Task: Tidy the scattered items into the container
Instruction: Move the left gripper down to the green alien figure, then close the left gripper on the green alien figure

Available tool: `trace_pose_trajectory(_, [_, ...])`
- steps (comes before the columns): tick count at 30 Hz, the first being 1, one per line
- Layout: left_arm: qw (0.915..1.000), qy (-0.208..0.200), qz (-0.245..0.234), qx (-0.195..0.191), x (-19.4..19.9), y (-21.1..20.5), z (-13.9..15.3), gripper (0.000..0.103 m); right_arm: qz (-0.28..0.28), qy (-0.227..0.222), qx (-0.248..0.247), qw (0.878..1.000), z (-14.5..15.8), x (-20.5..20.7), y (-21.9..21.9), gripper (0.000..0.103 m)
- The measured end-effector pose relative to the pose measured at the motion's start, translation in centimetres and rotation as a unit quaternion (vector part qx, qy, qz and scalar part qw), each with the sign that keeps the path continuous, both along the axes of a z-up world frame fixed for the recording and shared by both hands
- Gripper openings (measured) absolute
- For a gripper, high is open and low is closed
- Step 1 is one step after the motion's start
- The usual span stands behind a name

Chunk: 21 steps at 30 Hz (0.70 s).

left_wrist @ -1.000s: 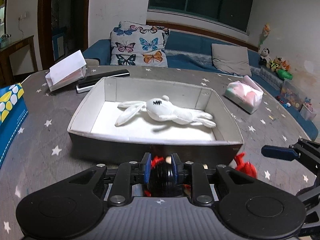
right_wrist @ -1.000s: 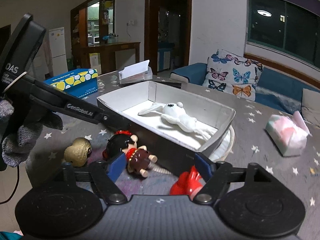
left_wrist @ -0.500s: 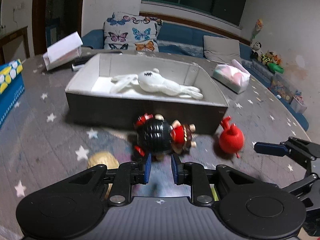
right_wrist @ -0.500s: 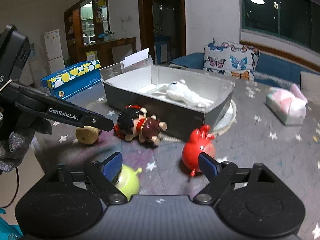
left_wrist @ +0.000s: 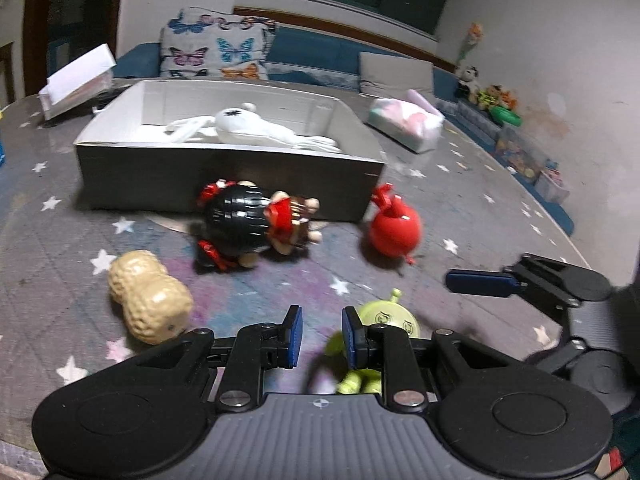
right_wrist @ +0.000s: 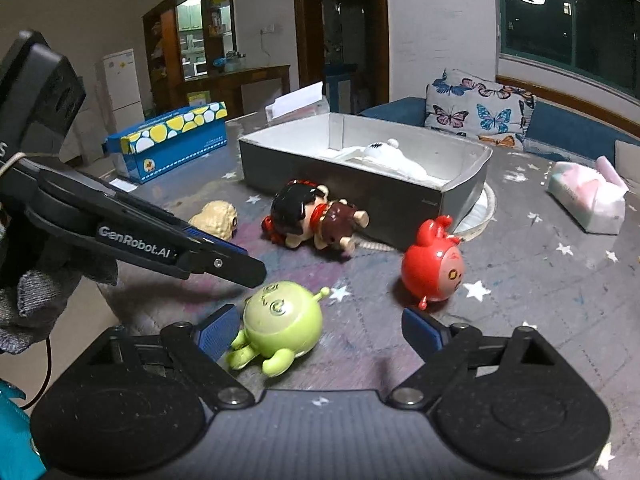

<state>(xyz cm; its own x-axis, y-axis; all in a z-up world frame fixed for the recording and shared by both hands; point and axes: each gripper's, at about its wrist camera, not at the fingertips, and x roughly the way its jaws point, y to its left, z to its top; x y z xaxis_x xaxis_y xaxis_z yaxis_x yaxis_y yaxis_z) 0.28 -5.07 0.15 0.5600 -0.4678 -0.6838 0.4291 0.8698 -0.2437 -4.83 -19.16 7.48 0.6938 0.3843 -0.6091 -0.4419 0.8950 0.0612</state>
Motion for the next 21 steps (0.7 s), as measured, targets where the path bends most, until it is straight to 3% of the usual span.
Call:
trace_pose_trajectory(5, [0.9996, 0.001, -0.025, -0.012, -0.7, -0.3, 0.1, 0.026, 0.007, 0.014, 0.003, 1.0, -0.8, -0.1, 0.4, 0.088])
trace_pose_trajectory(21, [0.9972, 0.009, -0.064, -0.036, -1.2, -0.3, 0.1, 0.03, 0.009, 0.032, 0.019, 0.999, -1.6, -0.1, 0.4, 0.061])
